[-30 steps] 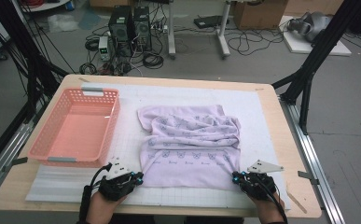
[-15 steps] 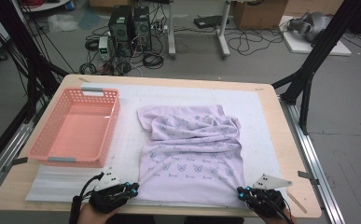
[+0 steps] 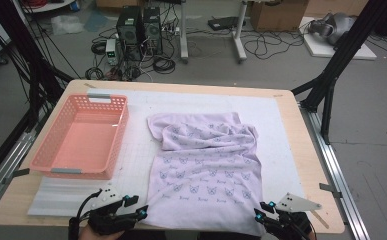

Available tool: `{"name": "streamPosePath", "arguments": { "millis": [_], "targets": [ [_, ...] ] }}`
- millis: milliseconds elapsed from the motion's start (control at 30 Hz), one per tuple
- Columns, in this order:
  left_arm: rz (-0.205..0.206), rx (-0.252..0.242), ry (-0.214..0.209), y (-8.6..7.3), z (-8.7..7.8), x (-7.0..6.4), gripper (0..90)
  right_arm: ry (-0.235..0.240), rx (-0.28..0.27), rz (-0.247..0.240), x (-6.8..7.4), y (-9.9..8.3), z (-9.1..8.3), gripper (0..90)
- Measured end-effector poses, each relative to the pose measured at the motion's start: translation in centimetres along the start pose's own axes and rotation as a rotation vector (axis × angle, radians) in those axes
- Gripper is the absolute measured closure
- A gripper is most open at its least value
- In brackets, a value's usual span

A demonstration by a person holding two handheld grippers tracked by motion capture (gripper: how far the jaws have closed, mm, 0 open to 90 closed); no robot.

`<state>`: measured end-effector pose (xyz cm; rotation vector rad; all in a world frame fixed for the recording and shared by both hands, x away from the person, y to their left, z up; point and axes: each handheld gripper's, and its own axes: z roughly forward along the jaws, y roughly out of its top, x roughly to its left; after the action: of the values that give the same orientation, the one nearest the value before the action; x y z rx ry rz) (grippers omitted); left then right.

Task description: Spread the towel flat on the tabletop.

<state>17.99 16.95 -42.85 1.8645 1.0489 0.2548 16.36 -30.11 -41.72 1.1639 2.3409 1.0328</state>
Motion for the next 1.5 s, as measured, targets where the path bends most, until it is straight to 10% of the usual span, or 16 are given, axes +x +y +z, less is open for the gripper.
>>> {"name": "streamPosePath", "arguments": {
  "millis": [333,633,933,1067,1500],
  "targets": [
    [-0.016,-0.091,0.01,1.9,0.4,1.0,43.7,-0.107,0.001,0.065,-1.6,1.8,3.4,61.9],
    [0.006,0.021,0.036,1.8,4.7,1.0,44.0,-0.151,0.035,0.095,-2.5,1.6,5.1,58.2],
    [0.162,0.04,0.123,0.6,6.0,-0.2,56.1,-0.159,0.034,0.099,-2.4,1.3,4.9,58.5],
    [0.171,0.044,0.105,0.5,5.7,-0.2,85.5,-0.102,0.045,0.09,-2.2,1.4,4.8,86.1],
    [0.098,0.103,-0.039,-0.6,1.6,0.1,86.9,-0.002,0.094,0.038,-1.6,-0.1,1.9,88.3]
  ]
}}
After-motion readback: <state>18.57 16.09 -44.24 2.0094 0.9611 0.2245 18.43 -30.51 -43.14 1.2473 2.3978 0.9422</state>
